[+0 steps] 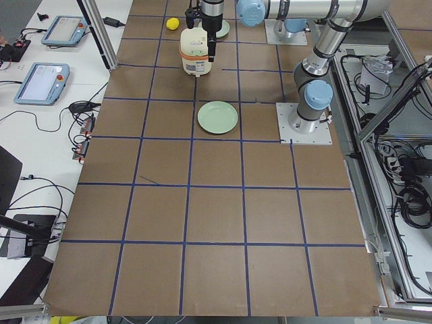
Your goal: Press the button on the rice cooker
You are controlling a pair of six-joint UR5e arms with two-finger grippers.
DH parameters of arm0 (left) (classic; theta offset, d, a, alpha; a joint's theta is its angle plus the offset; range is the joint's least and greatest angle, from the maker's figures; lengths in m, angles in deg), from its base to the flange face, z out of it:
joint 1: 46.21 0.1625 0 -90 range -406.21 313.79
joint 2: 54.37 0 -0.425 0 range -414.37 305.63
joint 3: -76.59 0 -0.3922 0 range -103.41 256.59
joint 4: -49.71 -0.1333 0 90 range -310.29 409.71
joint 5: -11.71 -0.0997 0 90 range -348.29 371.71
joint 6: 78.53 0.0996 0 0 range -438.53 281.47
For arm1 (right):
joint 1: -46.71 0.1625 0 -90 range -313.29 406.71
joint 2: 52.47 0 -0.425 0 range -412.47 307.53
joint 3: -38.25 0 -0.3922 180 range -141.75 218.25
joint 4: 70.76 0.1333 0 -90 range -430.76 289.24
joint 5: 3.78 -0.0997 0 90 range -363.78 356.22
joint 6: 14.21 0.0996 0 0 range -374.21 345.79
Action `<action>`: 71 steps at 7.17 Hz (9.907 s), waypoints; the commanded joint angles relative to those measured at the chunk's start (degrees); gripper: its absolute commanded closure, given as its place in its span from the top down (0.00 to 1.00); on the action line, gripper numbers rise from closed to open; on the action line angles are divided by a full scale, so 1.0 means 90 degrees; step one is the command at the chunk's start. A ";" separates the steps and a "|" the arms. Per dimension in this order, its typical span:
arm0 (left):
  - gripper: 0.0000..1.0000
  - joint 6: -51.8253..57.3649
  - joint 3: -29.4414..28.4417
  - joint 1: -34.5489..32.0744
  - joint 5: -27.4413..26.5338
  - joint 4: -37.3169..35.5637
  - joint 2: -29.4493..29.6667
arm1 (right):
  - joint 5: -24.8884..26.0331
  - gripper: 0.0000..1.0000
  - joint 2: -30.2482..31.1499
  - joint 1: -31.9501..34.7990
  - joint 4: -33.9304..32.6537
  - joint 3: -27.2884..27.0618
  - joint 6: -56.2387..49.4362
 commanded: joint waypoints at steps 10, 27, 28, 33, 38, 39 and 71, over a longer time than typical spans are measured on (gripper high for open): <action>1.00 0.0000 0.0000 0.0000 0.0000 0.0010 0.0000 | -0.0214 1.00 0.0009 0.0039 -0.0195 0.0030 0.0058; 1.00 0.0000 0.0000 0.0000 0.0000 0.0000 0.0000 | -0.0342 0.08 -0.1083 0.1631 -0.2803 -0.0498 0.0029; 1.00 0.0000 0.0000 0.0000 0.0000 0.0000 0.0000 | -0.0274 0.09 -0.1114 0.1631 -0.2803 -0.0488 0.0020; 1.00 0.0000 0.0000 0.0000 0.0000 0.0000 0.0000 | -0.0156 0.09 -0.1416 0.1650 -0.2833 -0.0168 0.0029; 1.00 0.0000 0.0000 0.0000 0.0000 0.0000 0.0000 | -0.0147 0.10 -0.1768 0.1844 -0.2823 0.0068 0.0039; 1.00 0.0000 0.0000 0.0000 0.0000 0.0000 0.0000 | -0.0147 0.10 -0.1797 0.2020 -0.2833 0.0068 0.0136; 1.00 0.0000 0.0000 0.0000 0.0000 0.0000 0.0000 | -0.0225 1.00 -0.0850 0.0431 -0.0498 0.1172 -0.0175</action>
